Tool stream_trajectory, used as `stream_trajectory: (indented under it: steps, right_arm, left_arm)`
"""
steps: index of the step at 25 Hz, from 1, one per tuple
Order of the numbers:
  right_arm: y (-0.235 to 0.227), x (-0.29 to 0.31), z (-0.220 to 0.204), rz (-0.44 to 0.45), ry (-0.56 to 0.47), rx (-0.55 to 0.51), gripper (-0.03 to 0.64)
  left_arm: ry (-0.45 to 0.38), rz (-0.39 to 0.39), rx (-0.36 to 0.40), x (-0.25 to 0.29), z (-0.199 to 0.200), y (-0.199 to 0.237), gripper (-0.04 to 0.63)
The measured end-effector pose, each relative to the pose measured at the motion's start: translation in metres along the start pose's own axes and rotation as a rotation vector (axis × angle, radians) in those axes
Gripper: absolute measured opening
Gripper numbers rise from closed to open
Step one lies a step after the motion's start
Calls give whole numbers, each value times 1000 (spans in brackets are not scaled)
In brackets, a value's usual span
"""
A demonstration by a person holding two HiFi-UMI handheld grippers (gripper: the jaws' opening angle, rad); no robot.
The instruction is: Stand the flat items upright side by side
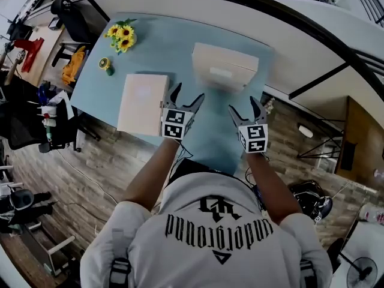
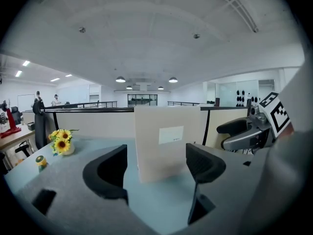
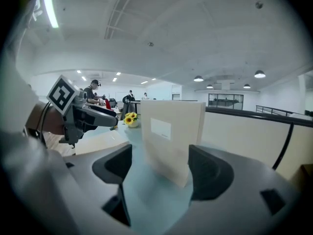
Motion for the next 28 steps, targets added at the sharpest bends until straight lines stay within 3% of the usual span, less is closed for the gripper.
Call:
stream_trajectory:
  steps: [5,12,23,28]
  right_arm:
    - [25,-36,6,72,-14,2,365]
    - [43,-63,11,143,-26,52,365]
    - [91,-55,32,152,-36,32,362]
    - [135,-31,40,123,-25,46,360]
  left_arm:
    - [-43,52,-63,-59,-5,-20,385]
    - [-57,102,-65,-117,-9,-40,383]
    - [-62,121,-44,-157,-13,9,385]
    - [-45,84,19,-179,-17,53,385]
Point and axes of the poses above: the fingertips, and each gripper's own axes: x forward along the fingers, y to its left, z out of its top, the point moved 9 cm from there along -x, backward along the fingers, and after that the axes turned 9 degrees about -z, right-handed, at the moved point
